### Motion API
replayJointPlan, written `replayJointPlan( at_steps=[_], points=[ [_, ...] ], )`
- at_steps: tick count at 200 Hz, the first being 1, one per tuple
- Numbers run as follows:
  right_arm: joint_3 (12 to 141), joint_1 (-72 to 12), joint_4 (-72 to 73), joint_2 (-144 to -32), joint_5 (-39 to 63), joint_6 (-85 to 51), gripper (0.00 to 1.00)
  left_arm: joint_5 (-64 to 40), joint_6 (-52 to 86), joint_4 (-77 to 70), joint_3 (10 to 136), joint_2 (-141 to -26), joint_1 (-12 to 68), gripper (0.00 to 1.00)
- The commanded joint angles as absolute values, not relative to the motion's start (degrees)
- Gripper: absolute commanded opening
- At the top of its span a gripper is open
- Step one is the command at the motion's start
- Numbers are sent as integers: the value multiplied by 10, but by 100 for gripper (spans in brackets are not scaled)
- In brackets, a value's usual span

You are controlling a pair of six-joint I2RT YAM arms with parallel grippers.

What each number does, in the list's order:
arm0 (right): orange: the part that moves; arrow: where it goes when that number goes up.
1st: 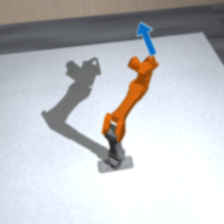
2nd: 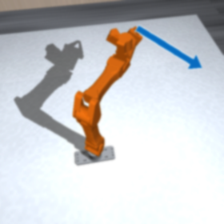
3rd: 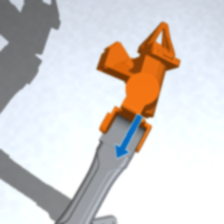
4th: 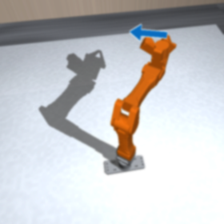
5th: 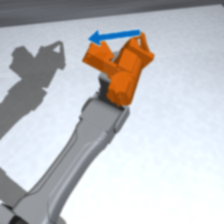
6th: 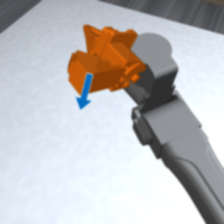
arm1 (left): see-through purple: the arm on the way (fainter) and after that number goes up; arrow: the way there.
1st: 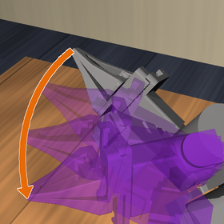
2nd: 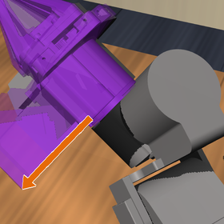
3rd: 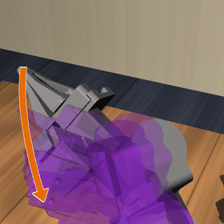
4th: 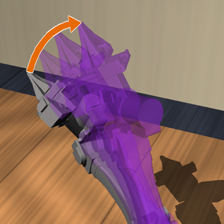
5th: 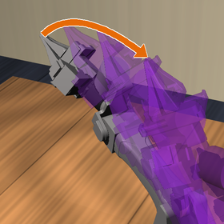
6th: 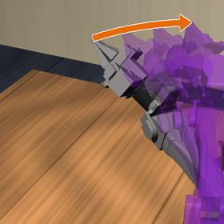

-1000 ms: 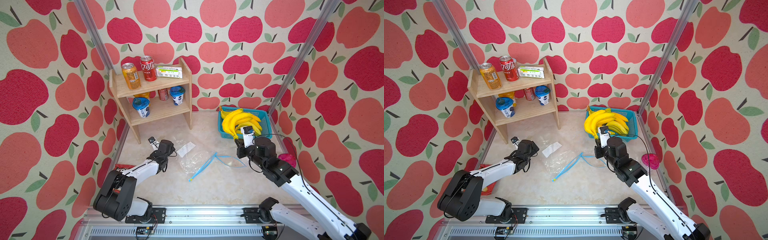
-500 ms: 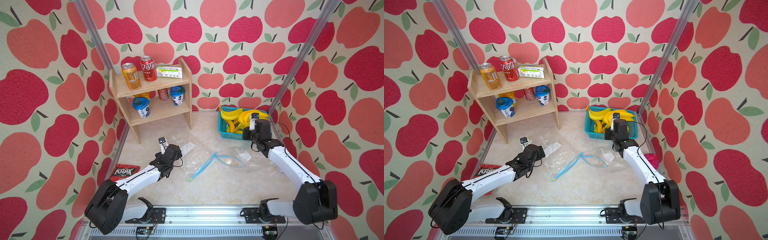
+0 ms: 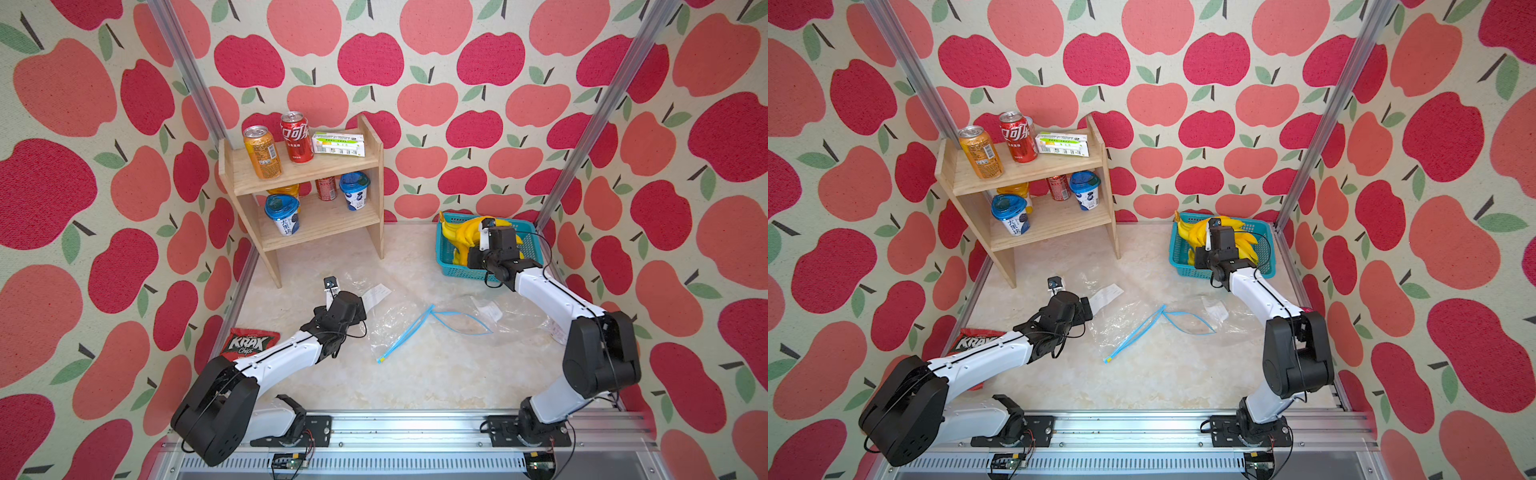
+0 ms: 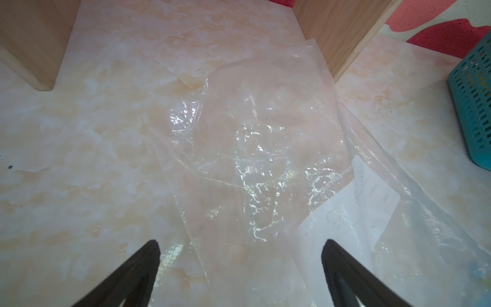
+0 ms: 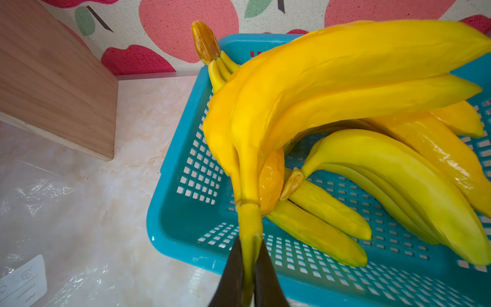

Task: Open the zip-top bag and take out the banana
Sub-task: Place the banana in the basket.

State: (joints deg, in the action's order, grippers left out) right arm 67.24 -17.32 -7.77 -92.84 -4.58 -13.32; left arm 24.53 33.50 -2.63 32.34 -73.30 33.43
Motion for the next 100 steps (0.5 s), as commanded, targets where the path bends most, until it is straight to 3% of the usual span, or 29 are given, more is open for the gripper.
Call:
replayJointPlan(
  at_steps=[1, 74, 87, 100],
  points=[
    [676, -182, -79, -937, -50, -150, 0, 237, 325, -37, 319, -742, 334, 97],
    [670, -201, -79, -966, -79, -168, 0, 232, 325, -40, 316, -741, 324, 97],
    [668, -203, -77, -975, -84, -171, 8, 231, 325, -39, 315, -740, 321, 98],
    [665, -205, -71, -984, -91, -175, 9, 229, 325, -39, 313, -738, 318, 97]
  ],
)
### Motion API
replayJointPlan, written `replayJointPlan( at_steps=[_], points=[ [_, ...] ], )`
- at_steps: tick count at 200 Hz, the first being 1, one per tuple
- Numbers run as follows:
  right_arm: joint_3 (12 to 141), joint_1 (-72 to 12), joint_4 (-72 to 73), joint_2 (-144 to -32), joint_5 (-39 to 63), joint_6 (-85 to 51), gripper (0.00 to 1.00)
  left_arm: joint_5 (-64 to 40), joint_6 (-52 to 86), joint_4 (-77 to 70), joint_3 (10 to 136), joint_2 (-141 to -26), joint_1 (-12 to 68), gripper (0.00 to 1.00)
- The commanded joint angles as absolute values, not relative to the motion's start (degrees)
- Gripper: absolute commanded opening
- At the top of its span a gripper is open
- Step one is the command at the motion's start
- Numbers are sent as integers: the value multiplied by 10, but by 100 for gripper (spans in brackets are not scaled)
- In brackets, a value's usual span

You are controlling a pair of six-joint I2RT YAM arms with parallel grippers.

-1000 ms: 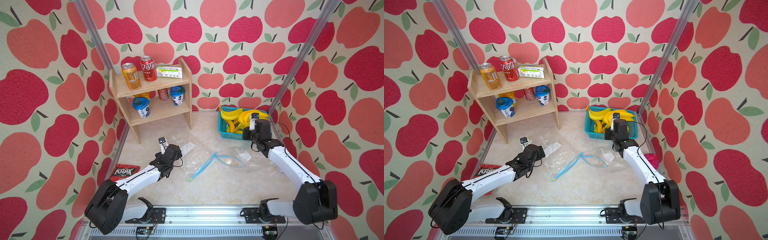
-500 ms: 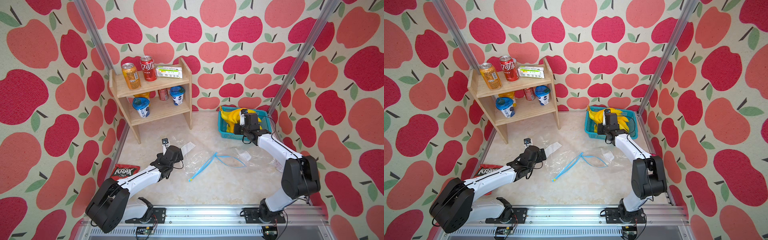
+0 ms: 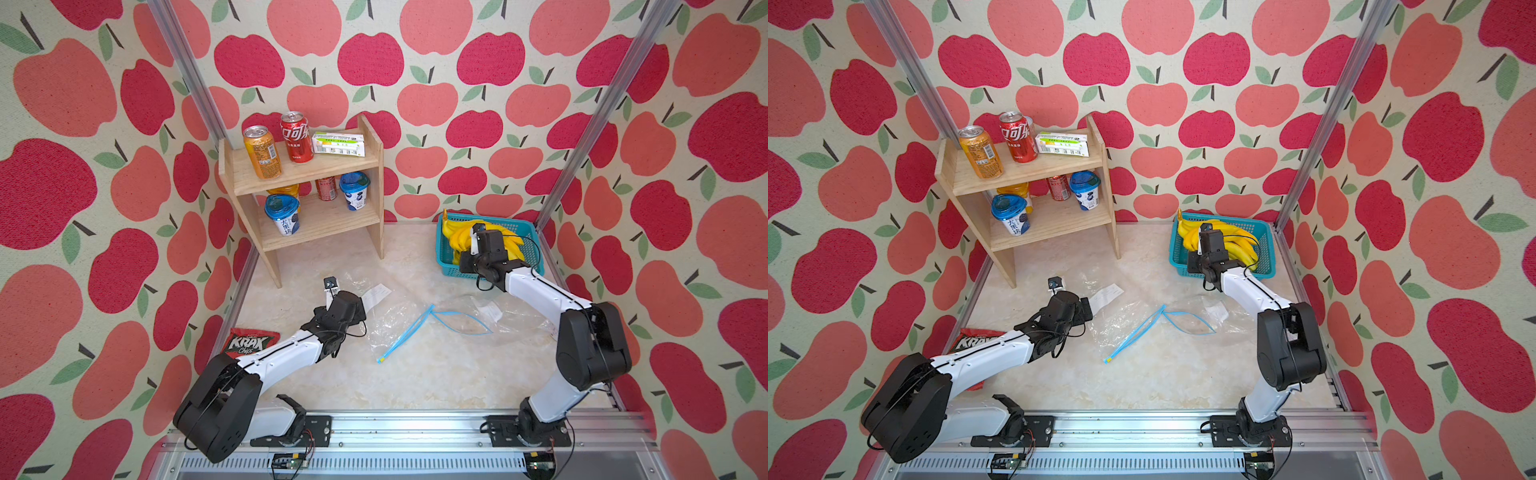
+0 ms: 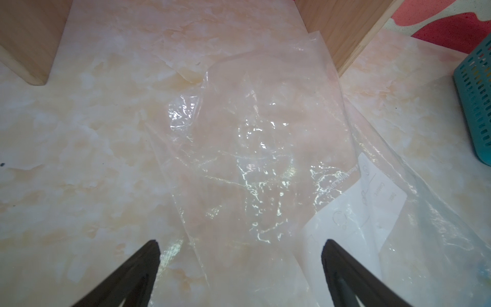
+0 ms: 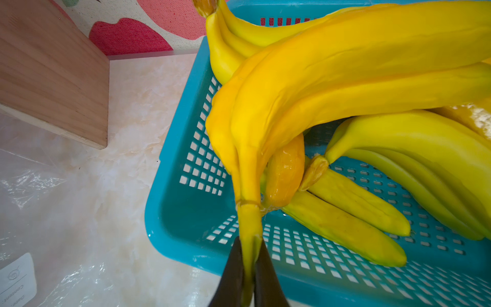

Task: Open the zip-top bag and take out the banana
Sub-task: Place the banana in the basket.

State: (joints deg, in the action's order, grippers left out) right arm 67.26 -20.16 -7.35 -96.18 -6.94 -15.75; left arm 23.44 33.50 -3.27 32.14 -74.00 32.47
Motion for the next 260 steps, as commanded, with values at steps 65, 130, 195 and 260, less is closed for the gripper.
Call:
replayJointPlan(
  at_steps=[65, 130, 195, 260],
  points=[
    [680, -207, -51, -1018, -97, -190, 14, 227, 326, -36, 307, -723, 310, 98],
    [682, -214, -55, -1024, -100, -200, 31, 222, 326, -38, 306, -721, 308, 97],
    [655, -230, -50, -941, -80, -205, 60, 221, 326, -42, 298, -720, 309, 97],
    [540, -277, 29, -795, -139, -70, 89, 257, 282, -19, 316, -704, 307, 97]
  ],
)
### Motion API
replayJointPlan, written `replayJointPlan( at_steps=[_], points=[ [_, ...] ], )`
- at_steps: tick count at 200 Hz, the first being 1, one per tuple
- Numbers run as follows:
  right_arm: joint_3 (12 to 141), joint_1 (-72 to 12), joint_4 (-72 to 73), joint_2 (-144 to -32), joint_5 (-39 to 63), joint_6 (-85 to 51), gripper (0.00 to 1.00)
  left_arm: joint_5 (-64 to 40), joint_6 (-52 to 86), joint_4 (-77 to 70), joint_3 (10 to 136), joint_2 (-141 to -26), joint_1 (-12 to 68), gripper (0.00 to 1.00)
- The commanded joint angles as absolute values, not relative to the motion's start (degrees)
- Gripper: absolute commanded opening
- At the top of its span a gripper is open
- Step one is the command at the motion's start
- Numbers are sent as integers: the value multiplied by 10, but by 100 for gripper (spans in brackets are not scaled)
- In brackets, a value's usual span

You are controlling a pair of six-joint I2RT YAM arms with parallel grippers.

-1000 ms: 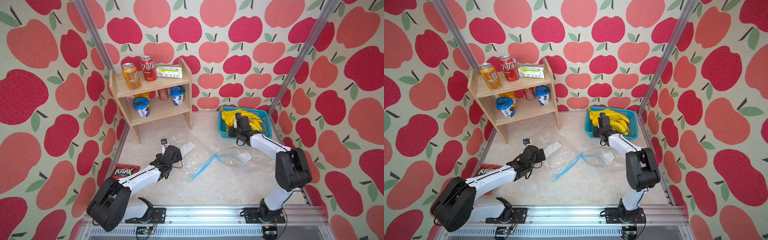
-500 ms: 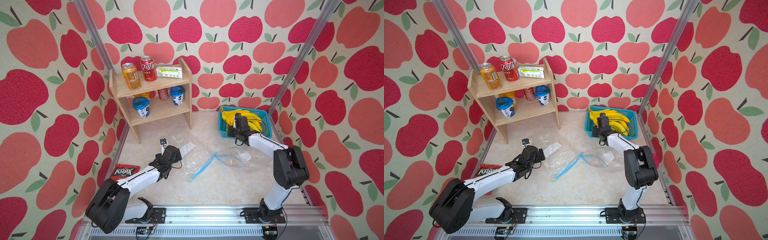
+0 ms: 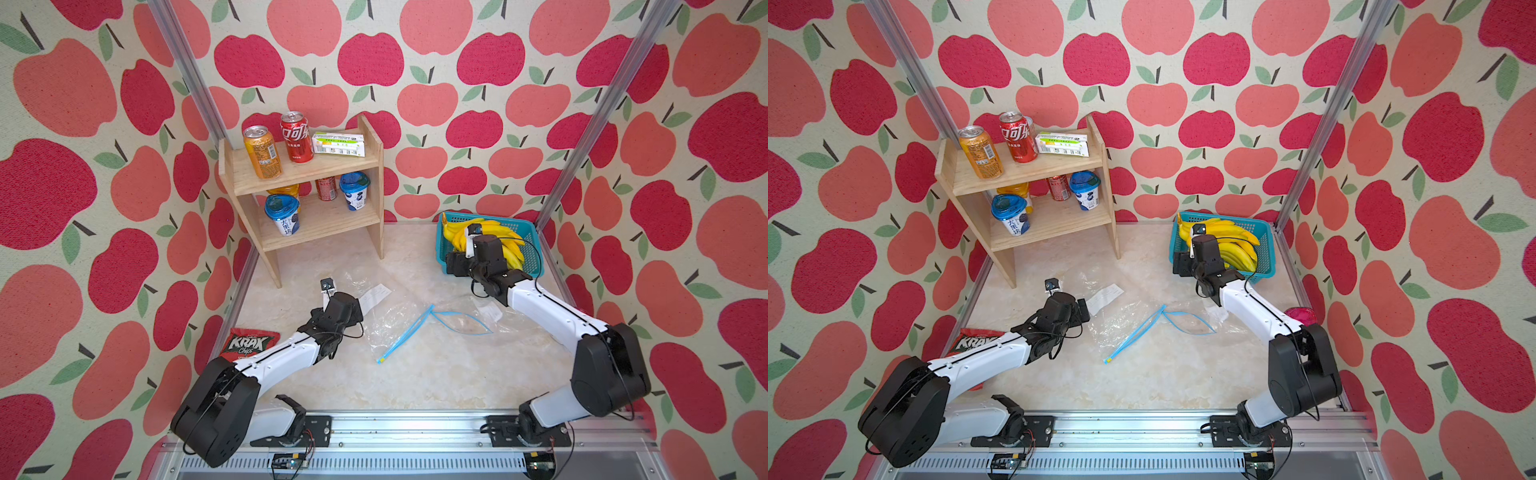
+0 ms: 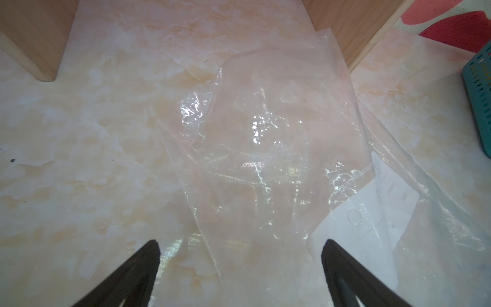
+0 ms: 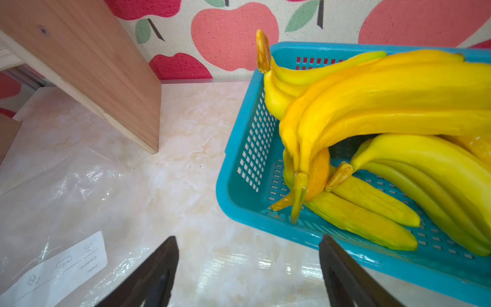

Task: Open the zip-top bag and take out the banana
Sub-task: Place the banana in the basket, then reset both arms

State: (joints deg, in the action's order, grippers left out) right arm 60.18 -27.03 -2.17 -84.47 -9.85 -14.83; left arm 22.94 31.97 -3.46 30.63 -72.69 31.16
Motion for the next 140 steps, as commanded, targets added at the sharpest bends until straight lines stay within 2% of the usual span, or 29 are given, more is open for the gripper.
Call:
replayJointPlan(
  at_steps=[1, 15, 32, 43, 64, 93, 122, 140],
  points=[
    [535, -277, 34, -792, -140, -66, 89, 257, 279, -20, 315, -703, 307, 97],
    [454, -258, 113, -734, -127, -40, 91, 231, 232, -39, 306, -679, 290, 97],
    [384, -213, 160, -669, -81, -43, 92, 131, 159, -83, 289, -652, 249, 97],
    [362, -195, 157, -644, -92, -26, 92, 85, 114, -106, 281, -640, 223, 97],
    [305, -163, 194, -608, -122, 8, 94, 68, 93, -126, 276, -626, 178, 98],
    [225, -94, 279, -601, -102, -3, 94, 118, 43, -163, 268, -626, 153, 98],
    [188, -91, 347, -644, -87, 7, 94, 184, -8, -183, 259, -631, 146, 97],
    [168, -89, 399, -677, -117, 1, 95, 208, -31, -250, 226, -663, 137, 97]
  ],
)
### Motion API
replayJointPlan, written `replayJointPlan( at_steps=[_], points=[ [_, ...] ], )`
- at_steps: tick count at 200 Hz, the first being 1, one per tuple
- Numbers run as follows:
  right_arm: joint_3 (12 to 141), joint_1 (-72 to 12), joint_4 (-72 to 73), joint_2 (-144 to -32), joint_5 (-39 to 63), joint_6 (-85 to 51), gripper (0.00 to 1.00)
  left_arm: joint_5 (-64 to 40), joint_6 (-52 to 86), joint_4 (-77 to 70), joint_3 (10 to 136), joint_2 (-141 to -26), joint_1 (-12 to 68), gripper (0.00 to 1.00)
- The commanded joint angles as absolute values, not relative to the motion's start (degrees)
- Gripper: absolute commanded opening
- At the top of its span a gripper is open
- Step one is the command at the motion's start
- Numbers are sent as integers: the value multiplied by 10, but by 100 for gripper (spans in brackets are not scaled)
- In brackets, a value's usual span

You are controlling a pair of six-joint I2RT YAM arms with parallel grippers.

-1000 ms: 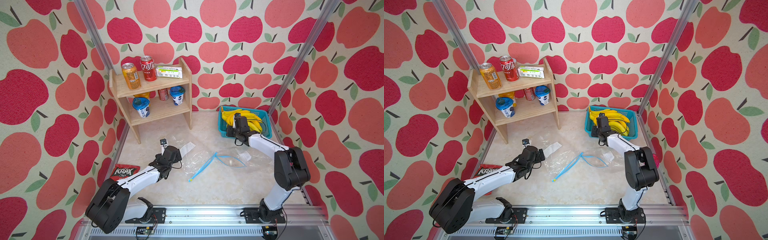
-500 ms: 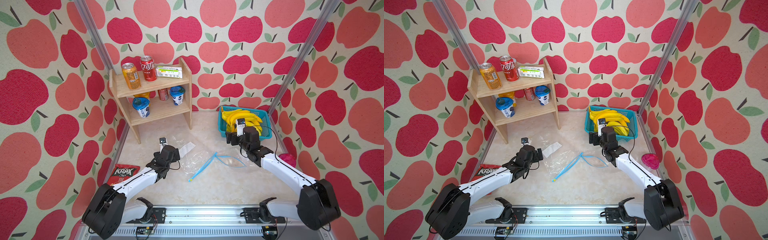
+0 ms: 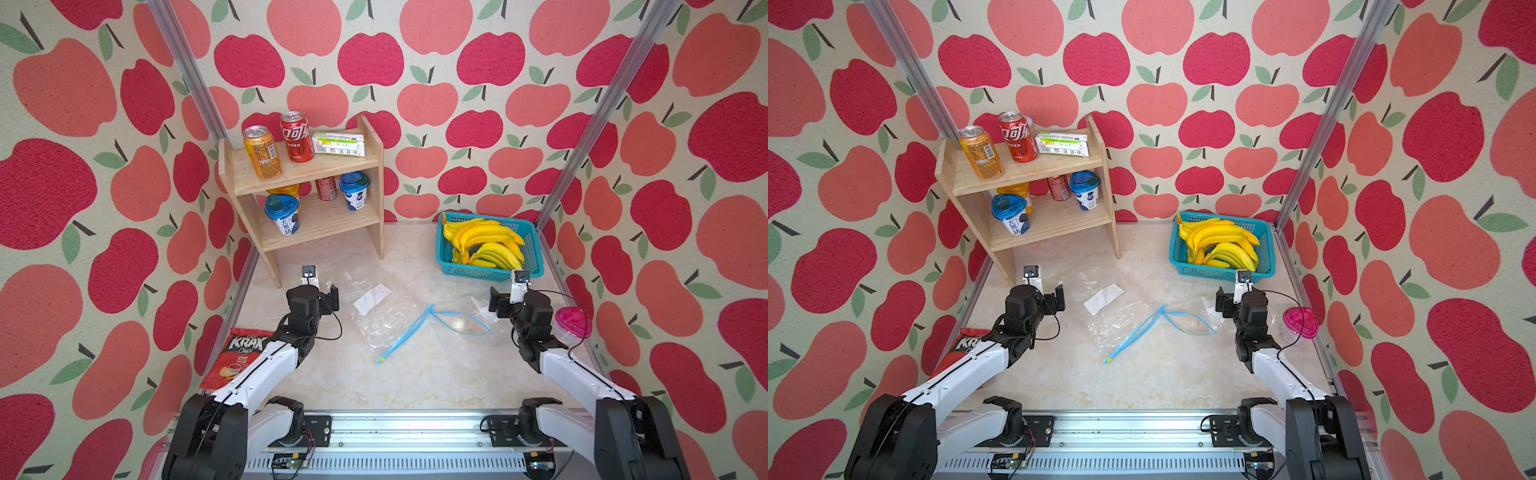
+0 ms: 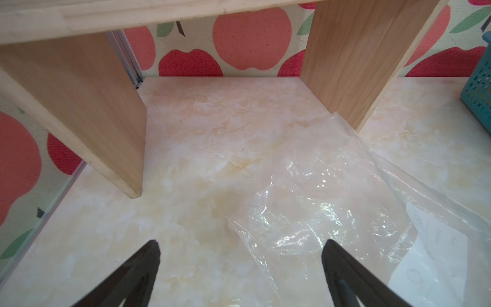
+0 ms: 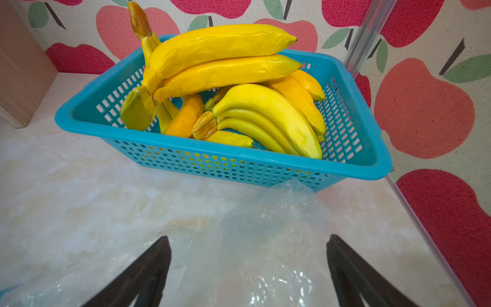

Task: Open the zip-top bag and take out the banana
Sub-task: Reset both arms

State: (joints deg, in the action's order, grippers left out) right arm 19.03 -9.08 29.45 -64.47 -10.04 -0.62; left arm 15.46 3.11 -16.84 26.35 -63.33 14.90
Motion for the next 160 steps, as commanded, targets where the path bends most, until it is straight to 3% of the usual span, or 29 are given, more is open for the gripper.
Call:
replayJointPlan(
  at_steps=[1, 56, 90, 96, 109, 119, 160],
  points=[
    [166, -89, 405, -679, -120, 1, 95, 207, -33, -257, 224, -665, 136, 97],
    [145, -76, 559, -780, -118, -12, 100, 70, -46, -430, 204, -778, 37, 97],
    [120, -56, 784, -935, -116, -24, 100, -5, -38, -594, 183, -905, 14, 97],
    [127, -59, 743, -919, -114, -23, 100, -16, -54, -610, 192, -922, 18, 97],
    [163, -54, 604, -880, -77, -19, 100, -37, -56, -449, 244, -891, 21, 97],
    [182, -47, 618, -906, -48, -20, 100, -71, -49, -503, 231, -907, 2, 97],
    [191, -31, 572, -890, -41, -33, 100, -76, -52, -454, 246, -895, 4, 97]
  ],
)
